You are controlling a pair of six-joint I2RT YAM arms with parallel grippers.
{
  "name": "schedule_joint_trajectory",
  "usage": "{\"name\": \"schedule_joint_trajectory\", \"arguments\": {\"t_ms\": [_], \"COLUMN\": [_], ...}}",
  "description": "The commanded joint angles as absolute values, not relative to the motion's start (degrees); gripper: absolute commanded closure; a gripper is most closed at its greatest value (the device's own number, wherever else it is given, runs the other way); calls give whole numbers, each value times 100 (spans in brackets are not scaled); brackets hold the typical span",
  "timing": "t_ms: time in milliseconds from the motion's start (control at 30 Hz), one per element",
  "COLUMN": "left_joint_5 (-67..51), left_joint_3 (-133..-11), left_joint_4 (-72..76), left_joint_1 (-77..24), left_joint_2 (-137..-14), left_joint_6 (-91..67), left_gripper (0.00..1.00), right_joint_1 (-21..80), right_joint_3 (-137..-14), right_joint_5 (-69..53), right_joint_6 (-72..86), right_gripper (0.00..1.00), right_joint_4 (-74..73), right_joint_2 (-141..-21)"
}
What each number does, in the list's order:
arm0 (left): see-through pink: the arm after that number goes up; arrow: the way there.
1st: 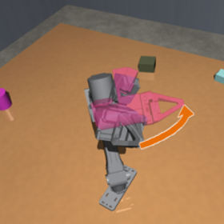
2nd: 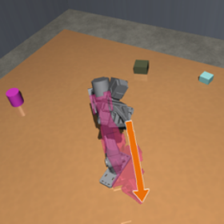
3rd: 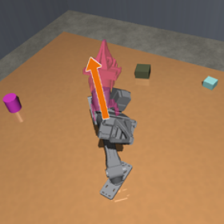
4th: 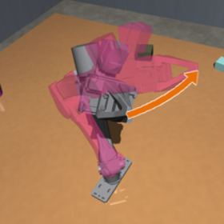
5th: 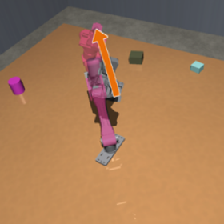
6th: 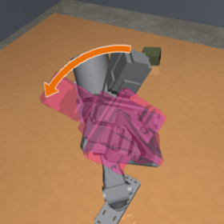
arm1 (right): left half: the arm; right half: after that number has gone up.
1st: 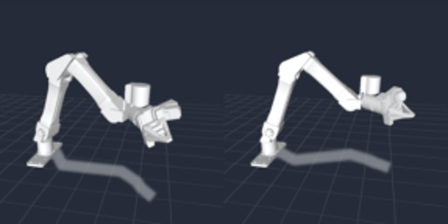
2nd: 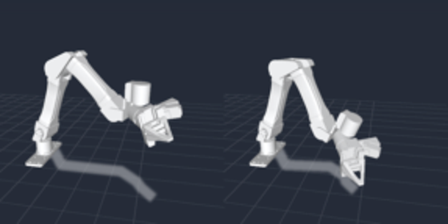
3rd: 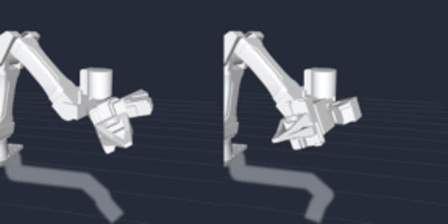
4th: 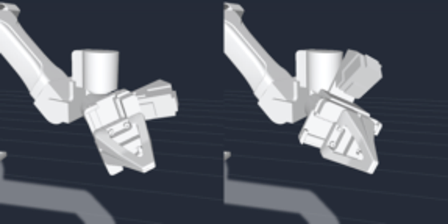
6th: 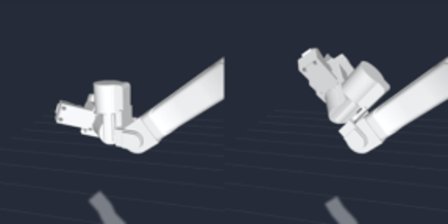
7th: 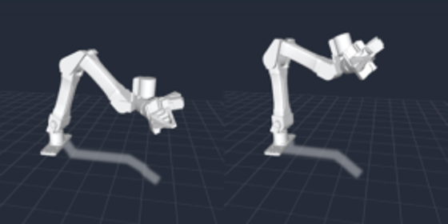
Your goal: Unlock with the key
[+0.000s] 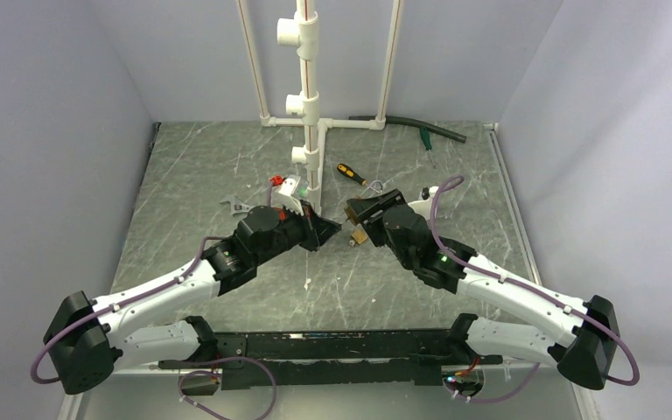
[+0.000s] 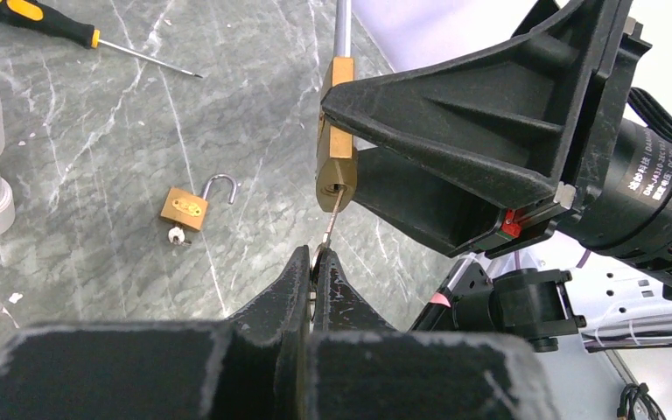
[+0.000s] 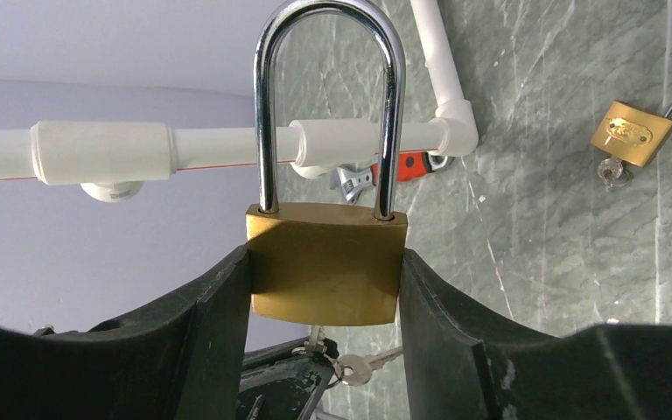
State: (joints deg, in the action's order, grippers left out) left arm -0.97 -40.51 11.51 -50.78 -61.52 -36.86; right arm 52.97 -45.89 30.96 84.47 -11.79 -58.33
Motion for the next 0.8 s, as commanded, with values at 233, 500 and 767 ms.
{"name": "schedule_joint_trajectory", "arguments": {"t_ms": [233, 500, 767], "left_joint_5": [-15, 284, 434], "left_joint_3": [-4124, -4167, -4004], "left_joint_4": [1540, 1470, 1567], "left_joint_1": [-5080, -5088, -5086], "left_joint_2": [-6230, -6335, -6153], "left_joint_6": [-3701, -3757, -3801], "left_gripper": [100, 100, 100], "right_joint_1": [5309, 5309, 5309], "right_joint_3": [-4926, -4936, -4869], "right_joint_5": [3034, 3005, 3018], "right_joint_6": [8394, 8385, 8393], "right_gripper": [100, 100, 100], "right_joint_4": [-419, -415, -370], "right_joint_2": [-5853, -5825, -5775]}}
